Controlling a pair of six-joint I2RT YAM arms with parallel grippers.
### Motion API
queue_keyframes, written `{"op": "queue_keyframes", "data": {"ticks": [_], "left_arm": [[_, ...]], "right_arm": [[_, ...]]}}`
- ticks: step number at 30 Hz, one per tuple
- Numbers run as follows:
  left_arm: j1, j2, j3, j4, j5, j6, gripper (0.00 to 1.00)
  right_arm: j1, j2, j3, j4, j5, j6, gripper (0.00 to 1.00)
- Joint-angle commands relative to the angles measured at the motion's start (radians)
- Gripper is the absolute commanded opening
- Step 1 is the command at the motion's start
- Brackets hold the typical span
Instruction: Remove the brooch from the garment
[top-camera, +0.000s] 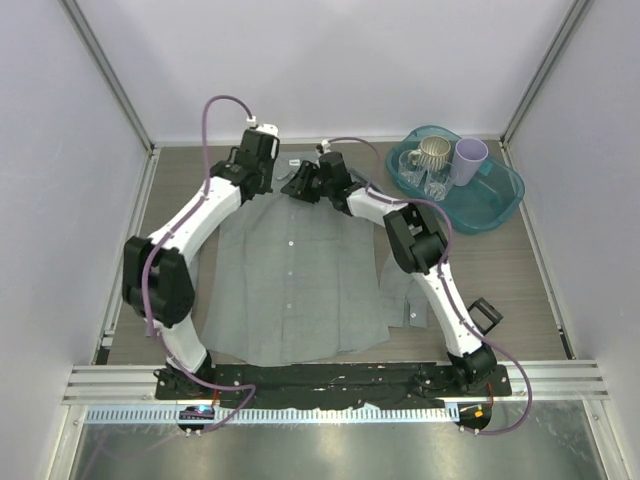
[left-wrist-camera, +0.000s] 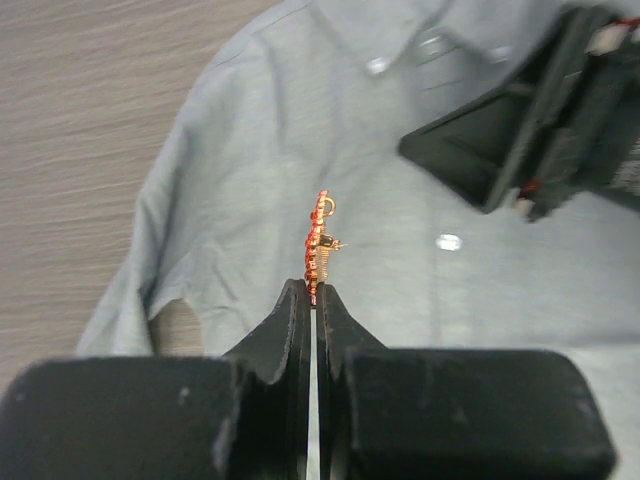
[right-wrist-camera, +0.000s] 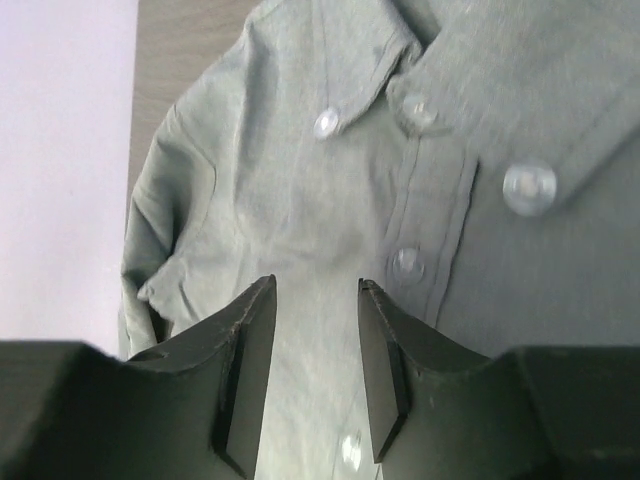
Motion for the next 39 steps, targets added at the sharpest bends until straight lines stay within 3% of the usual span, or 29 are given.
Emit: {"op": "queue_keyframes", "data": {"ticks": [1,2,8,12,16,22,28,39], "left_arm": [[0.03,-0.151,-0.052,-0.053,0.343,-0.174,0.0],[0.036,-0.172,-0.086,-0.034,0.474,-0.194,0.0],[0.05,-0.312,-0.287,0.085,0.754,-0.239,0.0],[0.038,-0.352,-0.352,0.194,0.943,-0.239,0.0],[0.005,-0.347,-0.378,0.245,1.119,-0.263,0.0],[-0.051,-0.335,-0.372,0.256,1.202,-0.272,0.0],[-0.068,-0.323,-0.393,0.343,1.32,-0.327,0.0],[-0.088,-0.278,-0.398,0.372,1.339,-0.361,0.0]], "right_arm": [[0.0,-0.319,-0.107,-0.107,0.004,-0.145,0.45],[0.002,-0.364,-0.197,-0.118,0.001,-0.154,0.45],[0.002,-0.741,-0.629,-0.175,-0.03,-0.28,0.48],[0.003,-0.925,-0.845,-0.306,-0.044,-0.354,0.51],[0.003,-1.12,-1.021,-0.366,-0.119,-0.403,0.64],[0.003,-1.404,-1.159,-0.429,-0.18,-0.42,0.84],[0.002,-1.495,-1.244,-0.322,-0.245,-0.359,0.87],[0.0,-1.426,-1.265,-0.11,-0.277,-0.231,0.87]]}}
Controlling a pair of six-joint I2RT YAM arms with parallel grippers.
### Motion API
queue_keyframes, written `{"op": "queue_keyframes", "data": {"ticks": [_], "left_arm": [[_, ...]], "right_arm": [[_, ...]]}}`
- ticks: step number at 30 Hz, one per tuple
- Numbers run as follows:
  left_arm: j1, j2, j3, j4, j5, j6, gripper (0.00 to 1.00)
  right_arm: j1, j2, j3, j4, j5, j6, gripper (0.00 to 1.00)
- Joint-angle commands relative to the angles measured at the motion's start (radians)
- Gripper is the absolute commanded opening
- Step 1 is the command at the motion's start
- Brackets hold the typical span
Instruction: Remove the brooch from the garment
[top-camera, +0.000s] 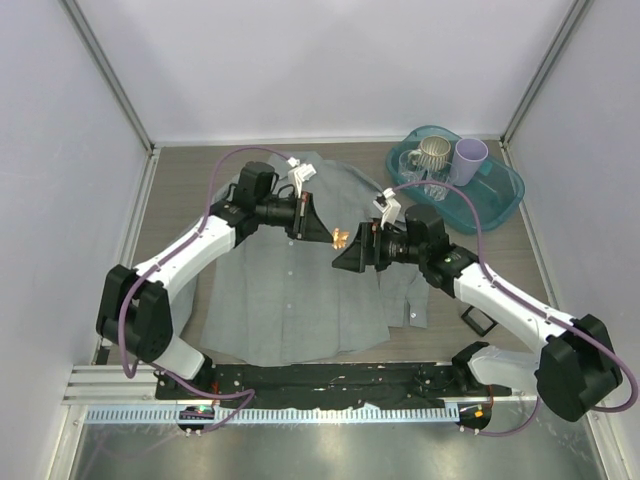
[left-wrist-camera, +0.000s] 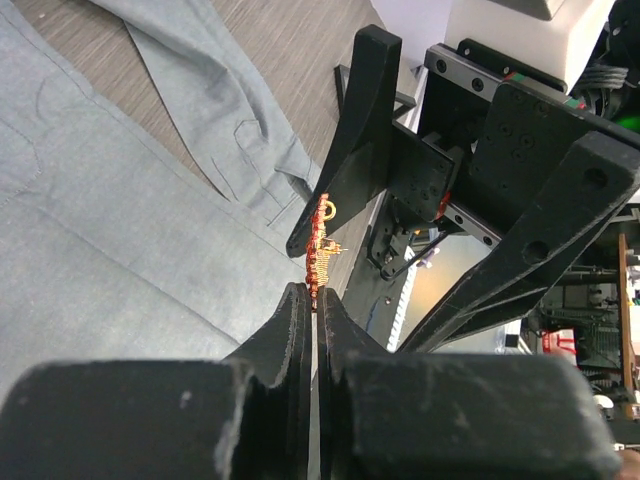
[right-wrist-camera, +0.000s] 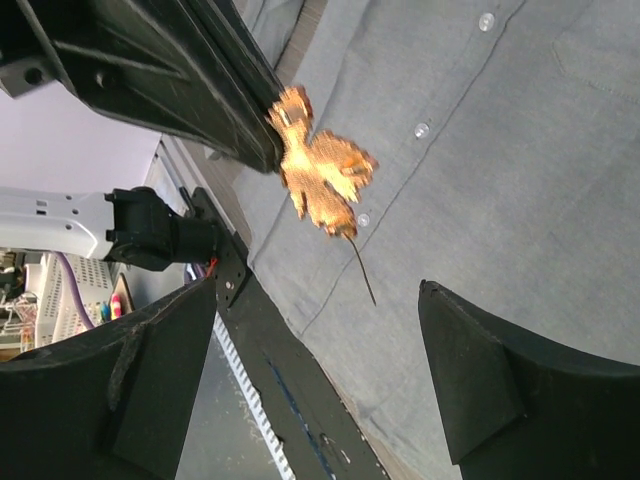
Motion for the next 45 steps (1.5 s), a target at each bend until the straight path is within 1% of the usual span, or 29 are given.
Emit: {"op": "queue_keyframes", "data": {"ticks": [1,5,11,16,25,31,37,41,42,45], "left_arm": [[-0.004,0.015,-0.001,0.053,0.04,-0.024,0.0],[-0.005,0.022,0.001,0.054,0.04,-0.027,0.0],[-0.007,0.029,0.004,0.039,0.021,-0.02,0.0],[-0.007,0.047,0.014,0.01,0.012,-0.003,0.0],[-0.019,0.07,0.027,-0.021,0.023,0.022,0.0],[-0.054,0.07,0.028,-0.027,0.038,0.038,0.0],[-0.065,0.088,0.033,-0.029,0.061,0.037,0.0],[-0.063,0.091,0.033,-0.022,0.067,0.032,0.0],[-0.065,0.094,0.033,-0.022,0.075,0.028,0.0],[-0.065,0.101,0.019,0.023,0.104,-0.004,0.0]], "right_arm": [[0.0,0.02,-0.001,0.135,-0.025,0.053,0.87],[0.0,0.024,-0.015,0.213,-0.05,0.104,0.87],[0.0,0.015,-0.024,0.213,-0.097,0.15,0.84],[0.0,-0.026,-0.024,0.204,-0.103,0.178,0.82],[0.002,-0.017,0.036,0.142,-0.087,0.144,0.81],[0.002,0.021,0.071,0.127,-0.09,0.119,0.81],[0.002,0.037,0.114,0.069,-0.108,0.077,0.81],[0.0,-0.012,0.155,-0.025,-0.079,0.038,0.81],[0.0,-0.023,0.163,-0.039,-0.052,0.034,0.81],[0.0,-0.055,0.189,-0.091,-0.03,0.015,0.82]]}}
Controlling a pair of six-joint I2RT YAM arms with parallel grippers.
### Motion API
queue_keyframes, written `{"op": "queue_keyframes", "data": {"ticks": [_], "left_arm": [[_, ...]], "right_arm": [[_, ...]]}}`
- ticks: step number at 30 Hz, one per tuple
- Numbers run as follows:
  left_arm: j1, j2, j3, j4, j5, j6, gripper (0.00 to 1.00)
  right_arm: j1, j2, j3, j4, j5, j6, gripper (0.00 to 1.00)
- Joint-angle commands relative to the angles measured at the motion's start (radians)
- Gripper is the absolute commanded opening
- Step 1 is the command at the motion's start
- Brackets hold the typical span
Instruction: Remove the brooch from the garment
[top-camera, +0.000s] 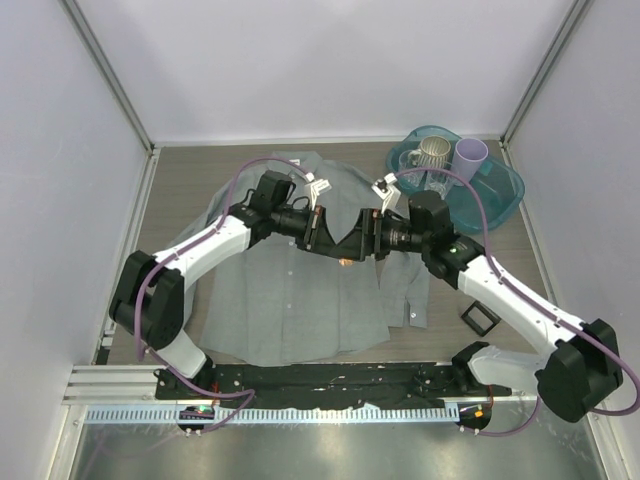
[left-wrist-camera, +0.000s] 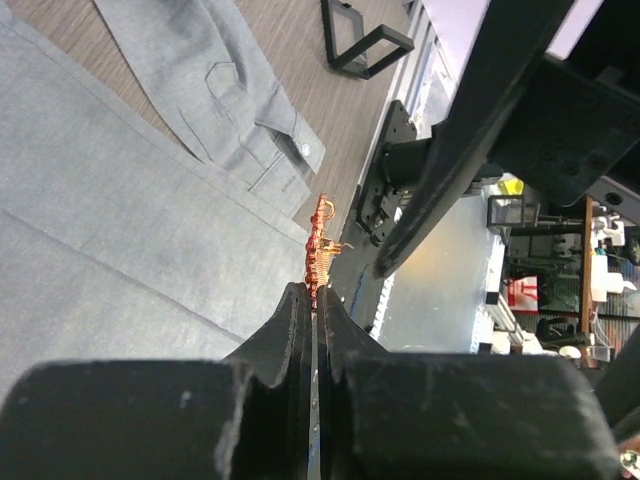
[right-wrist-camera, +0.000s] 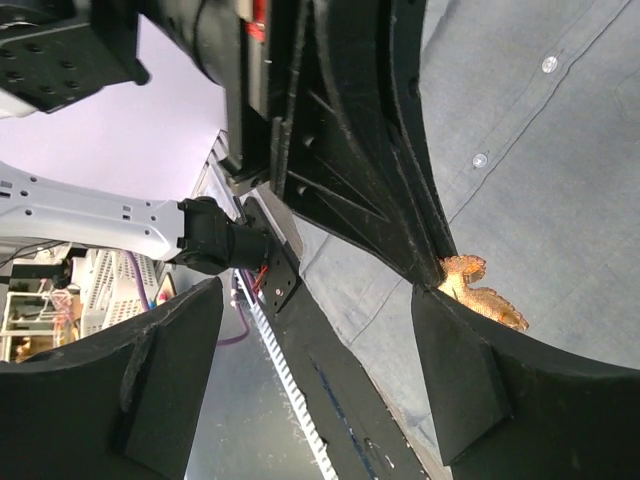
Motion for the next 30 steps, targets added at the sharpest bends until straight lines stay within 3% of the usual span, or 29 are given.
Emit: {"op": "queue_keyframes", "data": {"ticks": [1,7,12,21,25,30], "left_arm": [[-0.003,0.009,0.018,0.081,0.081,-0.054,0.0],[-0.005,0.017,0.006,0.117,0.106,-0.081,0.0],[-0.006,0.003,0.001,0.133,0.124,-0.087,0.0],[-0.018,-0.012,-0.008,0.161,0.137,-0.09,0.0],[-0.02,-0.013,-0.011,0.169,0.138,-0.094,0.0],[-0.021,-0.02,-0.012,0.172,0.14,-0.096,0.0]], "right_arm": [[0.0,-0.081,0.084,-0.081,0.05,-0.054,0.82],[-0.006,-0.15,0.123,-0.243,0.237,-0.146,0.83],[-0.058,-0.167,0.054,-0.268,0.224,-0.179,0.82],[-0.133,-0.17,-0.112,-0.035,0.037,-0.093,0.75],[-0.135,-0.144,-0.15,0.048,-0.023,-0.039,0.61],[-0.137,-0.142,-0.176,0.117,-0.019,-0.015,0.54]]}}
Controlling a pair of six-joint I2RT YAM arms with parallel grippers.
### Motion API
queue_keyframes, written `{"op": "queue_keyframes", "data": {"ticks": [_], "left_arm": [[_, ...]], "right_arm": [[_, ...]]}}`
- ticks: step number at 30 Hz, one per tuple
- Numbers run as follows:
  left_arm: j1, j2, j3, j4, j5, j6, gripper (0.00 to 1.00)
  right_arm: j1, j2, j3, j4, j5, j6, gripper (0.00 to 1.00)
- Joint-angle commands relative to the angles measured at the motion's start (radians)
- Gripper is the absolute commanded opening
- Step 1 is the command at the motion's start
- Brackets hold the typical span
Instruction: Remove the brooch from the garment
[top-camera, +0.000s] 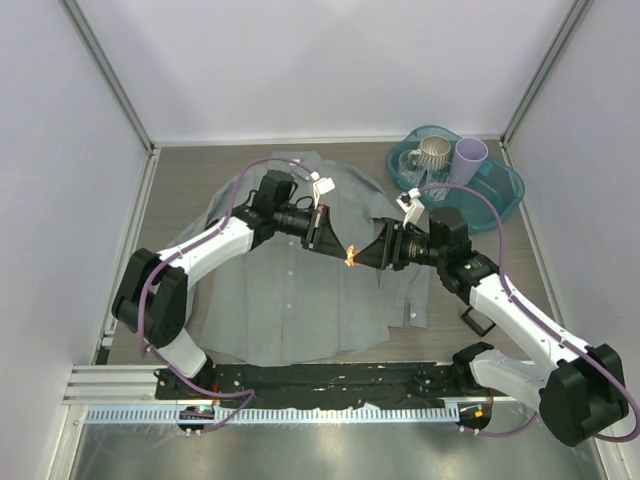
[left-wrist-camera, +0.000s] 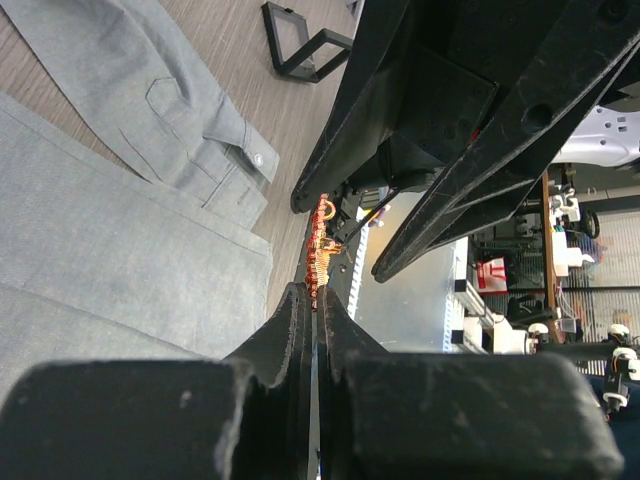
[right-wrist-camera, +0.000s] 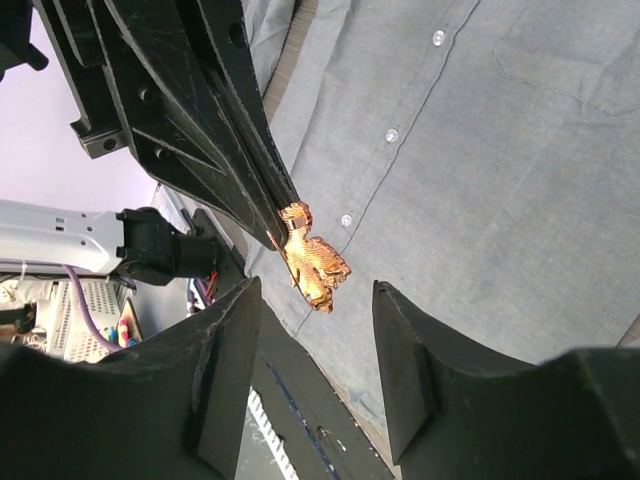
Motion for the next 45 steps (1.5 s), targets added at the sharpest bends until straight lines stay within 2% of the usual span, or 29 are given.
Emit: {"op": "queue_keyframes", "data": {"ticks": [1,10,13,20,27,41,45], "left_arm": [[-0.007,-0.039,0.002,0.046,0.034,-0.015,0.0],[-0.01,-0.047,-0.001,0.049,0.037,-0.016,0.0],[-0.01,-0.051,-0.001,0.049,0.036,-0.016,0.0],[-0.01,-0.056,-0.001,0.049,0.034,-0.018,0.0],[-0.01,-0.065,0.0,0.051,0.033,-0.022,0.0],[-0.01,-0.062,-0.003,0.065,0.025,-0.055,0.0],[-0.012,-0.062,-0.004,0.071,0.025,-0.059,0.0]], "right_arm": [[-0.004,0.002,-0.01,0.144,-0.043,0.043,0.52],[-0.008,0.019,-0.01,0.167,-0.037,0.057,0.43],[-0.008,0.022,-0.016,0.169,-0.037,0.06,0.38],[-0.008,0.028,-0.03,0.175,-0.04,0.063,0.37],[-0.008,0.022,-0.031,0.152,0.011,0.054,0.3],[-0.007,-0.039,-0.059,0.132,0.153,0.053,0.3],[-0.007,-0.045,-0.067,0.141,0.153,0.06,0.3]]}}
